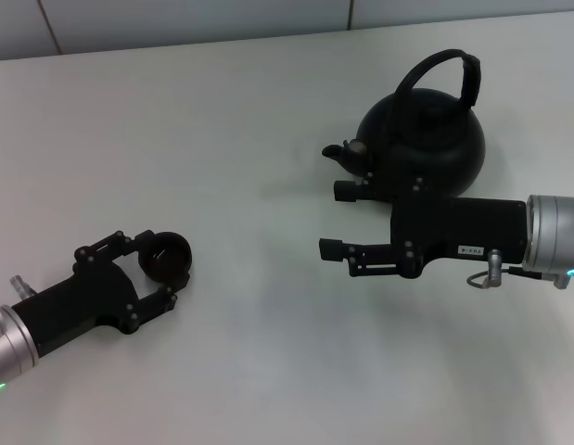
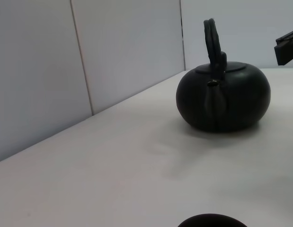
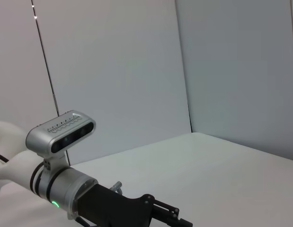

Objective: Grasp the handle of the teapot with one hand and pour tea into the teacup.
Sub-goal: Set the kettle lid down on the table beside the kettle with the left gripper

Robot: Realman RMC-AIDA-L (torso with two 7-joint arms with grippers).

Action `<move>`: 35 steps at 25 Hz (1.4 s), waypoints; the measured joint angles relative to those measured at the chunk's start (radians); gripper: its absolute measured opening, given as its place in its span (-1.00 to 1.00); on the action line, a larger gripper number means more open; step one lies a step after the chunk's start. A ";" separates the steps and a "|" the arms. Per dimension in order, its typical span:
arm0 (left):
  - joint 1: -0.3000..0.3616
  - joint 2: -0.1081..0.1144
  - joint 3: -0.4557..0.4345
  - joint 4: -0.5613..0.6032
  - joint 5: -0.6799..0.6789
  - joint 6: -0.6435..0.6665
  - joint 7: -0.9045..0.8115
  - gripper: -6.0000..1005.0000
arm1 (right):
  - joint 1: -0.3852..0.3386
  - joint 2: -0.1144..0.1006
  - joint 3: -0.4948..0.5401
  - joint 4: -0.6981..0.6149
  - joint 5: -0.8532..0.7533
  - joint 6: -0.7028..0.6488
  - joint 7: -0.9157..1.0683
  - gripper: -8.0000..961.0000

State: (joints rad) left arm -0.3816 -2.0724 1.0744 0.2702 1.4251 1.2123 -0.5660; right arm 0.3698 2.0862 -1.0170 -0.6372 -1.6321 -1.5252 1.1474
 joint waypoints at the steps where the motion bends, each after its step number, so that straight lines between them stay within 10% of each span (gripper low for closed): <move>1: 0.000 0.000 0.000 0.000 0.000 0.000 0.000 0.39 | 0.000 0.000 0.000 0.000 0.000 0.000 0.000 0.70; 35: -0.005 -0.003 0.018 0.017 0.000 -0.013 -0.007 0.42 | 0.020 -0.003 0.000 -0.001 -0.006 0.008 0.003 0.70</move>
State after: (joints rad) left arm -0.3865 -2.0756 1.0924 0.2869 1.4250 1.1993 -0.5729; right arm 0.3896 2.0835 -1.0170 -0.6381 -1.6383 -1.5170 1.1506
